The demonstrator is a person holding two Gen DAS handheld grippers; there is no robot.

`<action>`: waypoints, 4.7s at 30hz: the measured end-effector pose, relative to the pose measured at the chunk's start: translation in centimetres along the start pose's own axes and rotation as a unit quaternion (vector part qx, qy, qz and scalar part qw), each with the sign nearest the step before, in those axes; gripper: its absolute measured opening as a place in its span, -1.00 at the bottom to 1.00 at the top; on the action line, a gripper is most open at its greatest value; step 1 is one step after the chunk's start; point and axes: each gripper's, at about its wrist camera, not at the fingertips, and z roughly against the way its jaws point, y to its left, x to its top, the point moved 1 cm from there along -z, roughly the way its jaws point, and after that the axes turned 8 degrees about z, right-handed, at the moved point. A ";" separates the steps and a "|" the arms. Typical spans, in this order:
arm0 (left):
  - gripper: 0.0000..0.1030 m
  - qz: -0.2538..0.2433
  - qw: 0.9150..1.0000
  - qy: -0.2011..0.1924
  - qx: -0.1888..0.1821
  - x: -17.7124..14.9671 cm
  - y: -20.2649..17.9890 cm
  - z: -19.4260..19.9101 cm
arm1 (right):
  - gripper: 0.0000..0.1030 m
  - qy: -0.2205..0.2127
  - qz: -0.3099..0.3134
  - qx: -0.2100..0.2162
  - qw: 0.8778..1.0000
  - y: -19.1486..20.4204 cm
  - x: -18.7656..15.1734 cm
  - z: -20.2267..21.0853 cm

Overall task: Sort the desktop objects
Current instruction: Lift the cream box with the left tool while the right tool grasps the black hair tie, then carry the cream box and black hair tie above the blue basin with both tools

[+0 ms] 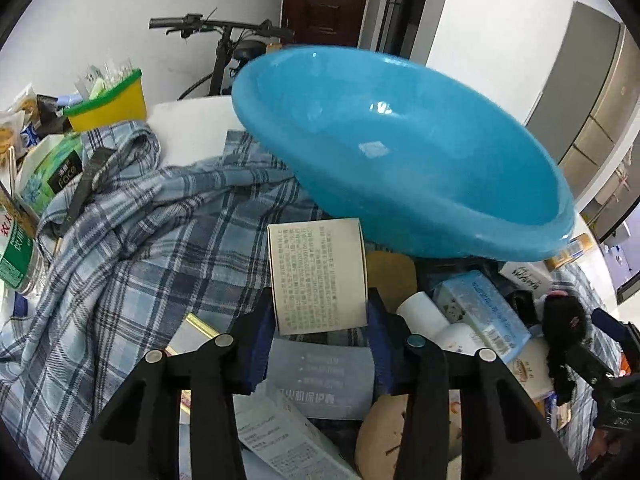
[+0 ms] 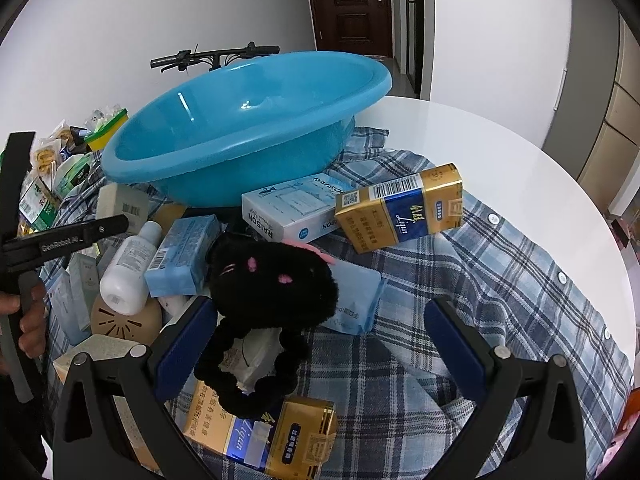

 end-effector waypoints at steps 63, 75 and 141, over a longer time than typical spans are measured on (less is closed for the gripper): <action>-0.12 -0.034 0.992 -0.123 -0.015 -1.8 -2.0 10.3 | -0.16 -0.121 0.055 -0.010 0.991 2.8 2.9 6.2; -0.12 -0.031 0.981 -0.191 -0.025 1.2 -3.0 15.1 | -0.15 -0.197 0.070 -0.019 0.978 3.4 5.8 12.0; -0.11 -0.050 0.960 -0.268 -0.058 5.3 -5.6 18.5 | -0.11 -0.272 0.081 -0.045 0.958 4.9 8.5 14.9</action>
